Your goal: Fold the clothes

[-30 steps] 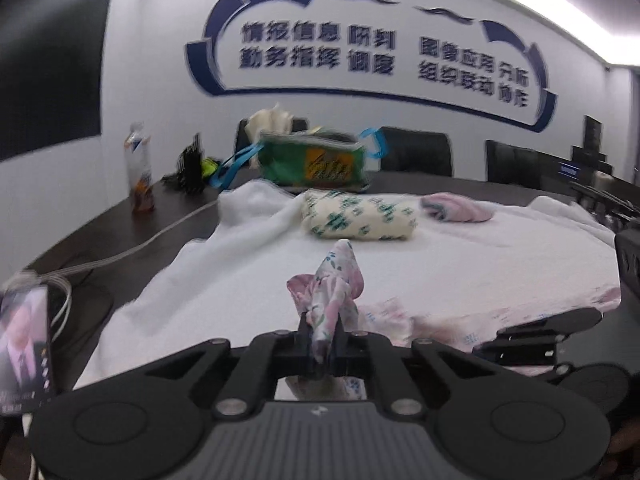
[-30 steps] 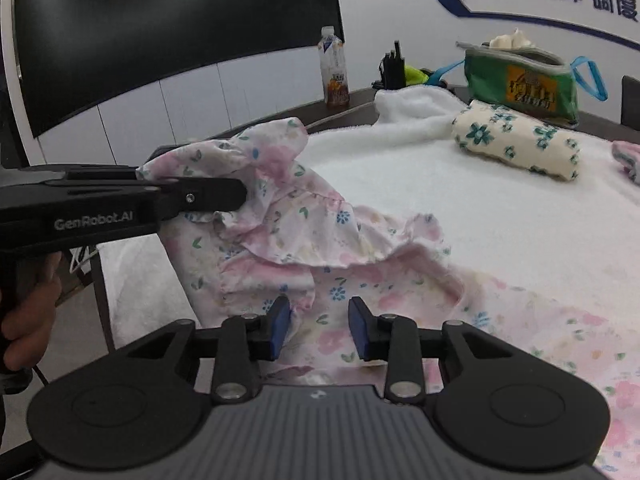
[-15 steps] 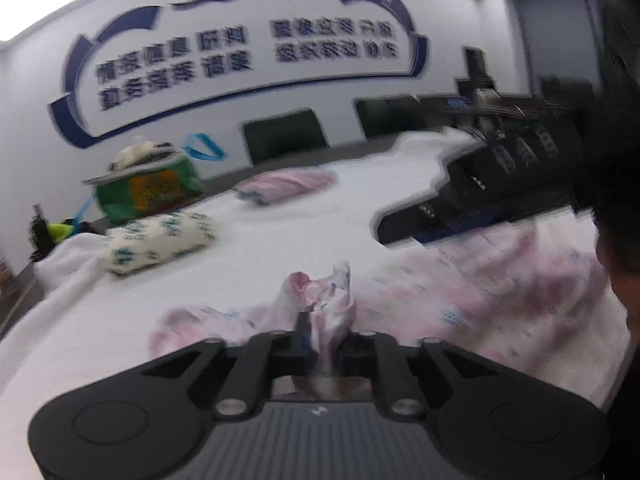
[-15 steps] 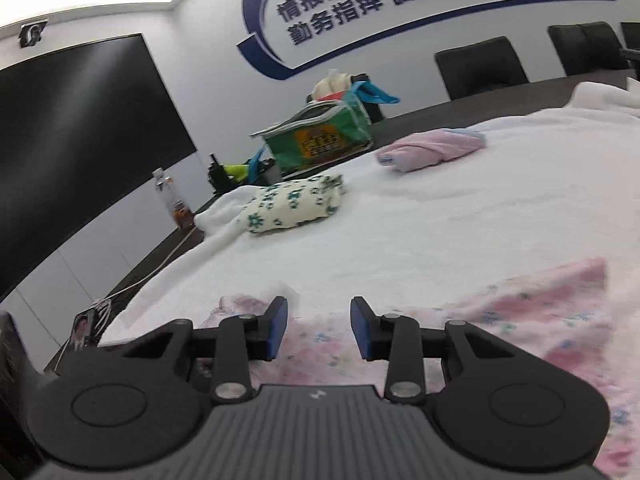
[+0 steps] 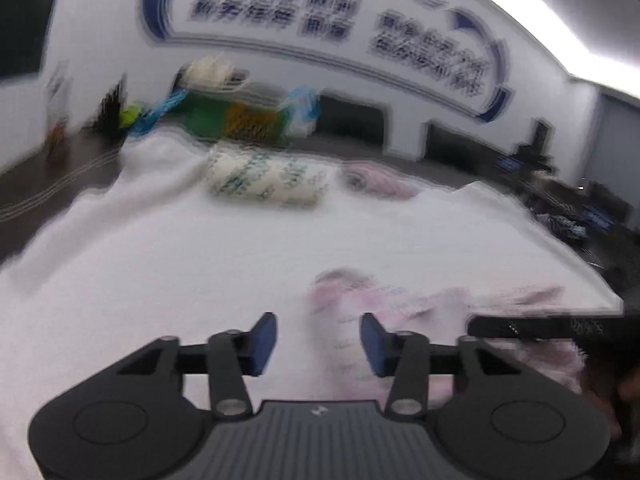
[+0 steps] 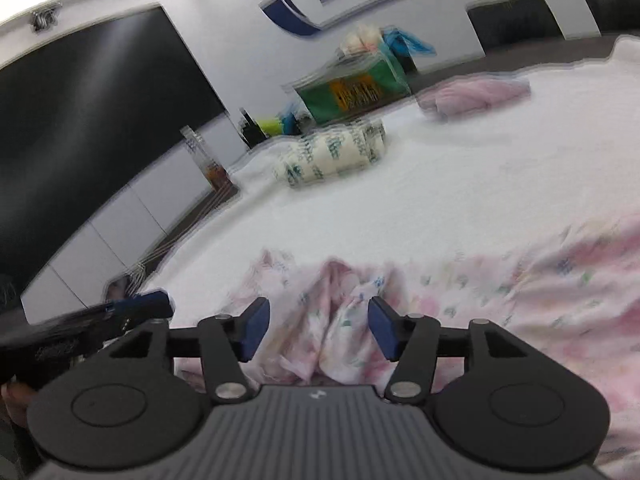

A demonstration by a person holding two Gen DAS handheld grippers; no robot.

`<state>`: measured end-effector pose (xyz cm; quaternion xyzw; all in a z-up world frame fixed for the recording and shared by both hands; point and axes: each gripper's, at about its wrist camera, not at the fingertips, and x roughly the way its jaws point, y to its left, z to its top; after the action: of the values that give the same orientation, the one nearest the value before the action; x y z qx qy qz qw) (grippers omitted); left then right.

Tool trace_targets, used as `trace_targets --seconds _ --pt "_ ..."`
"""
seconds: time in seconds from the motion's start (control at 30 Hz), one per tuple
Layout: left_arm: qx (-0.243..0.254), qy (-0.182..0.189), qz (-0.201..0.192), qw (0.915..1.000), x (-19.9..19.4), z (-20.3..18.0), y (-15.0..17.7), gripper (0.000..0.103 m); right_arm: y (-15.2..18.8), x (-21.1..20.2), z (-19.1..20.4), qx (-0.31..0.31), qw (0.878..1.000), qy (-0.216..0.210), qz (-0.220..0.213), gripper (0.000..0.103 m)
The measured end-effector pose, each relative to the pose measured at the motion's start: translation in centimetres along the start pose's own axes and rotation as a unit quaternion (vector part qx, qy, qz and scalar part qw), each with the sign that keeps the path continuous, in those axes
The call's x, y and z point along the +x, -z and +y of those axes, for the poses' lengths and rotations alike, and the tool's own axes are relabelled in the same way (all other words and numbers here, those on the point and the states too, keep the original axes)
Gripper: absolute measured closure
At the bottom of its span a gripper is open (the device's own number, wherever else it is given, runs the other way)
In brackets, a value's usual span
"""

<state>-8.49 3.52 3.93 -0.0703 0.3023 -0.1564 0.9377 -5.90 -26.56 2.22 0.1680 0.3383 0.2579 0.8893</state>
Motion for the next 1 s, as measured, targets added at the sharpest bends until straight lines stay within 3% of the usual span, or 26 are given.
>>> trace_targets --seconds 0.03,0.1,0.2,0.33,0.47,0.5,0.57,0.6,0.7,0.83,1.0 --pt "-0.008 -0.003 0.013 0.9999 1.0 0.3 0.0 0.065 0.3 0.9 0.4 -0.01 1.0 0.007 0.008 0.056" --pt "-0.013 -0.003 0.033 0.9993 2.5 0.4 0.1 0.065 1.1 2.1 1.2 -0.038 0.999 0.021 0.021 0.09" --pt "0.017 0.0 0.039 0.9991 3.1 -1.3 0.7 0.06 1.9 0.5 1.2 -0.047 0.998 0.034 0.004 0.093" --pt "0.074 -0.03 0.043 0.9959 3.5 -4.0 2.4 0.059 1.8 -1.3 -0.5 -0.027 0.997 0.065 -0.008 0.093" --pt "0.083 -0.031 0.04 0.9952 2.6 -3.7 2.7 0.059 2.2 -0.8 0.1 -0.046 0.996 0.077 -0.002 0.08" --pt "0.078 -0.019 0.041 0.9959 1.9 -3.2 2.2 0.058 2.2 -1.1 0.3 -0.053 0.996 0.077 -0.006 0.068" --pt "0.069 0.005 0.039 0.9968 0.5 -1.7 0.9 0.047 2.0 -3.4 0.1 -0.055 0.995 0.082 -0.035 0.047" --pt "0.07 0.005 0.038 0.9968 0.0 -1.1 -0.2 0.044 1.9 -4.7 -0.2 -0.053 0.994 0.085 -0.051 0.041" --pt "0.09 0.004 0.042 0.995 -0.2 0.0 -3.4 0.043 2.1 -8.7 -1.8 -0.037 0.991 0.107 -0.071 0.039" --pt "0.16 0.047 0.075 0.9831 2.2 -0.6 -6.9 0.031 3.1 -12.4 -4.7 0.039 0.99 0.115 -0.072 0.039" --pt "0.189 0.128 0.131 0.9648 7.6 0.0 -7.5 0.03 4.7 -14.0 -6.1 0.108 0.988 0.093 -0.06 0.038"
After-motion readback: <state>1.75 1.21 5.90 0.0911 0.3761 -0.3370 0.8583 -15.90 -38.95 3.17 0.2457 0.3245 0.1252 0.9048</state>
